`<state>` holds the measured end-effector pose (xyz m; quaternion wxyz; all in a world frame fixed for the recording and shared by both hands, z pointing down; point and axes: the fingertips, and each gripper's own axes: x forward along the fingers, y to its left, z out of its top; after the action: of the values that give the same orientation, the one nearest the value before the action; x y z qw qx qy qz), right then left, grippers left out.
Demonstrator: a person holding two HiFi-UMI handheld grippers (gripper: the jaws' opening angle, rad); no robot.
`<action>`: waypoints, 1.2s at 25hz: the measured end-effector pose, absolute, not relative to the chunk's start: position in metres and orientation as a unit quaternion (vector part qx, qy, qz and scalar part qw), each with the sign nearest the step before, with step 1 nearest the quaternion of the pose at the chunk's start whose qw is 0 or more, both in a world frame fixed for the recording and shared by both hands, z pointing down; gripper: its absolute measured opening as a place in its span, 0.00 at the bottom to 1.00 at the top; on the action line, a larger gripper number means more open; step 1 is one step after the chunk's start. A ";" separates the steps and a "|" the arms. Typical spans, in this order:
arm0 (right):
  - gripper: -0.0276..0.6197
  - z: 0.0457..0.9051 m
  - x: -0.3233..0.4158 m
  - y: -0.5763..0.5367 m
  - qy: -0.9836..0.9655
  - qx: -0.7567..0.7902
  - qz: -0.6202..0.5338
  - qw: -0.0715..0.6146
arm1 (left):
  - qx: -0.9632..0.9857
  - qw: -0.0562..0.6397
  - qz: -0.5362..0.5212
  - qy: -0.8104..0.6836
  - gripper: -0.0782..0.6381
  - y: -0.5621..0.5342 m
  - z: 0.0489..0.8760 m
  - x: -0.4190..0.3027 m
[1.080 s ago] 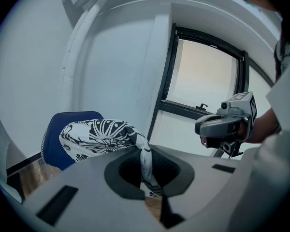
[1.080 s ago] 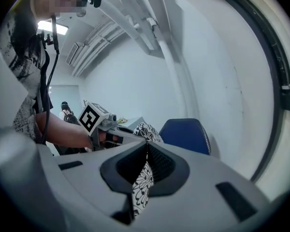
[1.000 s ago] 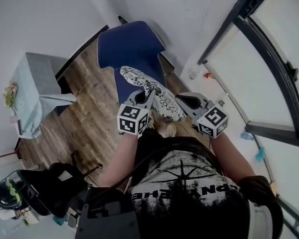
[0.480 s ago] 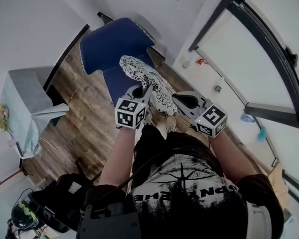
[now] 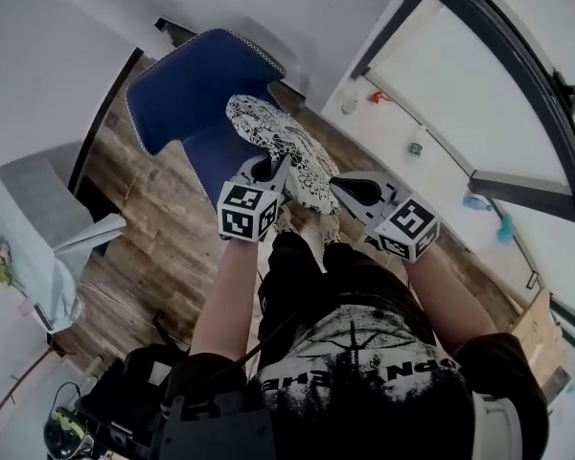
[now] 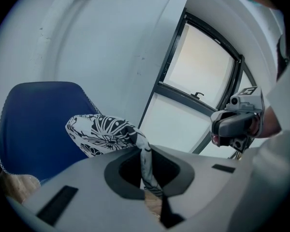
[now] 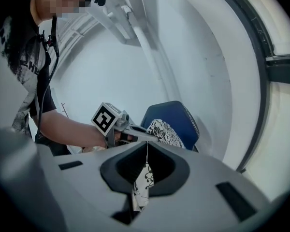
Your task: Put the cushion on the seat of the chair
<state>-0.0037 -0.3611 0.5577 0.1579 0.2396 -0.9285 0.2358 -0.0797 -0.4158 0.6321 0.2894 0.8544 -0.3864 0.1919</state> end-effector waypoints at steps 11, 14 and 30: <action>0.07 0.620 -0.071 -0.385 -0.923 0.208 0.271 0.178 | 0.819 0.328 0.244 -0.402 0.15 -0.426 0.735 -0.158; 0.07 0.628 -0.102 -0.389 -0.924 0.188 0.290 0.163 | 0.802 0.334 0.272 -0.413 0.15 -0.420 0.765 -0.190; 0.07 0.697 -0.201 -0.374 -0.926 0.092 0.304 0.202 | 0.696 0.435 0.291 -0.492 0.15 -0.372 0.883 -0.313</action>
<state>-0.2007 -0.3739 0.6970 0.2018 0.0920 -0.9263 0.3045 -0.3125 -0.3723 0.8835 0.4353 0.6957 -0.4920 0.2906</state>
